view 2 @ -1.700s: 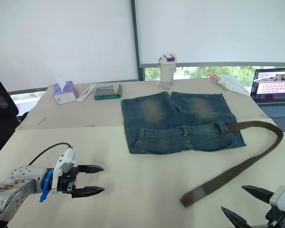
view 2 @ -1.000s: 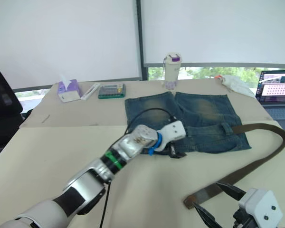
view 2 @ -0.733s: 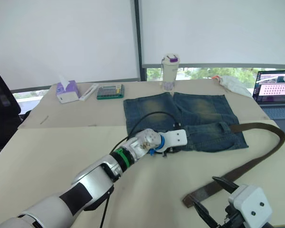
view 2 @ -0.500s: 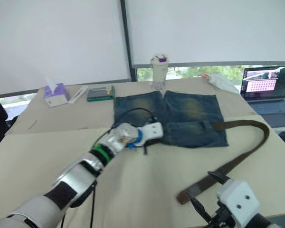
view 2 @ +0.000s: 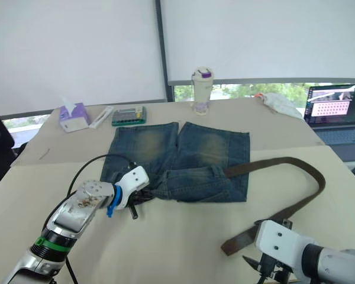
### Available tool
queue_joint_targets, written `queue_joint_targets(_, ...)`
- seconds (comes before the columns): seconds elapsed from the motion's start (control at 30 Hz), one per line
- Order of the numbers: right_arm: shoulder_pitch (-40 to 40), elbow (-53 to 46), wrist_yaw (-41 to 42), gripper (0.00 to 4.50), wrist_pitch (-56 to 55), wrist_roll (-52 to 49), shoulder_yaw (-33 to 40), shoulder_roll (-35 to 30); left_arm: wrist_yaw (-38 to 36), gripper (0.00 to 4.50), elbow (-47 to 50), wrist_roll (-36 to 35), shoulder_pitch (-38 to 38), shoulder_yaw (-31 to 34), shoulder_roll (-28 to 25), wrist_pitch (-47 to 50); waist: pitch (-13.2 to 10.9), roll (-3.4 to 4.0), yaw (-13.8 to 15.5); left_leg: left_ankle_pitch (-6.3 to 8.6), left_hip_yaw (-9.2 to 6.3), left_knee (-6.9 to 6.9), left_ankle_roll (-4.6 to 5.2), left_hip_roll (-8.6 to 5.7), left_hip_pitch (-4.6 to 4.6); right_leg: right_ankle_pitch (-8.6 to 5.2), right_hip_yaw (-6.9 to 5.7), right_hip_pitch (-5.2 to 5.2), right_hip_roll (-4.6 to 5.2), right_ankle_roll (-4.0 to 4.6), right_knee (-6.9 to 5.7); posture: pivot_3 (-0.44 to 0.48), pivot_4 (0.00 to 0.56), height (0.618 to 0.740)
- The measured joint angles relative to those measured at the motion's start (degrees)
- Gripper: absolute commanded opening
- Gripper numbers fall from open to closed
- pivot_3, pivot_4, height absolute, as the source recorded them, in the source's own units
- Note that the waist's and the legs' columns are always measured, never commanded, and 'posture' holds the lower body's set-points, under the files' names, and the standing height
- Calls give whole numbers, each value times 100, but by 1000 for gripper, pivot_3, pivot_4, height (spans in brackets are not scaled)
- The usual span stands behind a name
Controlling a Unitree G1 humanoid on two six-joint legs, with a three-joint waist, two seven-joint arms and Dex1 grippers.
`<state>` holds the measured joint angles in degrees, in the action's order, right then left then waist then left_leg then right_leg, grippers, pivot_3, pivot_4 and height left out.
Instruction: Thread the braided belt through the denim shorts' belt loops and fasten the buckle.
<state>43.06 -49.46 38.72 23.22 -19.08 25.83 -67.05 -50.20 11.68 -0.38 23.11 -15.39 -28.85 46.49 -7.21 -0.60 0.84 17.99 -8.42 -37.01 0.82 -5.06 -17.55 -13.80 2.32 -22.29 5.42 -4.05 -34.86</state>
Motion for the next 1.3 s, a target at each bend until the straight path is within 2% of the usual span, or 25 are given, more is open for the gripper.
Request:
queue_joint_targets(0.07, -173, 239, 194, 4500, -115, 404, -207, -113, 29, 891, 77, -130, -12, -16, 106, 62, -1, 1, 48, 0, 1, -4, 0, -3, -2, 0, -2, -2, 4, 0, -1, 0, 150, 740)
queue_joint_targets(0.27, -886, 1051, 346, 4500, -418, 1562, -1065, -46, -539, 2910, 425, -1008, -77, 208, -100, -50, -3, -2, 45, -29, 2, 0, -52, -1, -46, 24, -2, -31, 4, 41, -1, 0, 150, 740)
queue_joint_targets(0.33, -1165, 1209, 385, 3924, -421, 1776, -1328, -11, -703, 3591, 548, -1173, -118, 255, -270, -200, -3, -1, 18, -30, 2, 1, -54, 1, -50, 23, -3, -30, 2, 40, 0, 0, 150, 740)
queue_joint_targets(0.37, -1269, 1227, 420, 3712, -424, 1858, -1441, -10, -738, 3591, 589, -1250, -131, 280, -325, -234, -4, -3, 4, -31, 1, 1, -54, 4, -47, 23, -5, -24, -1, 38, 0, 0, 150, 740)
queue_joint_targets(0.53, -1795, 1308, 555, 1974, -382, 2143, -1957, 159, -801, 3591, 738, -1619, -245, 388, -377, -429, -10, -32, -33, -29, -3, 1, -52, 8, -33, 10, -7, -8, -4, 17, 5, 0, 150, 740)
queue_joint_targets(0.7, -2016, 1298, 767, 250, -128, 2102, -2048, 353, -827, 3591, 900, -1954, -445, 546, -372, -677, -9, -17, -14, -30, -3, 0, -54, 4, -36, 30, -5, -12, -1, 50, 4, 0, 150, 740)
queue_joint_targets(0.73, -2037, 1275, 826, 15, -69, 2053, -2007, 384, -861, 3591, 917, -2030, -480, 546, -372, -687, -9, -15, -13, -30, -3, 0, -53, 4, -36, 29, -5, -12, 0, 49, 5, 0, 150, 740)
queue_joint_targets(0.93, -2240, 775, 1196, 15, 485, 1472, -1654, 599, -881, 3591, 976, -2509, -443, 546, -321, -542, -10, -11, -7, -23, -6, -1, -41, 3, -42, 27, -8, -17, -1, 46, 4, 0, 150, 740)
queue_joint_targets(1.1, -2721, 158, 1466, 15, 1196, 692, -1569, 671, -913, 3591, 1110, -2936, 16, 492, -262, -214, -11, -10, -8, -23, -8, -3, -41, 3, -47, 27, -11, -18, -1, 45, 5, 0, 150, 740)
queue_joint_targets(1.3, -3674, -164, 1603, 15, 1695, 300, -2094, 451, -1475, 3591, 698, -3021, 963, -36, -92, -305, -9, -8, -12, -29, -11, -10, -52, 2, -44, 31, -19, -18, -2, 52, 8, 0, 150, 740)
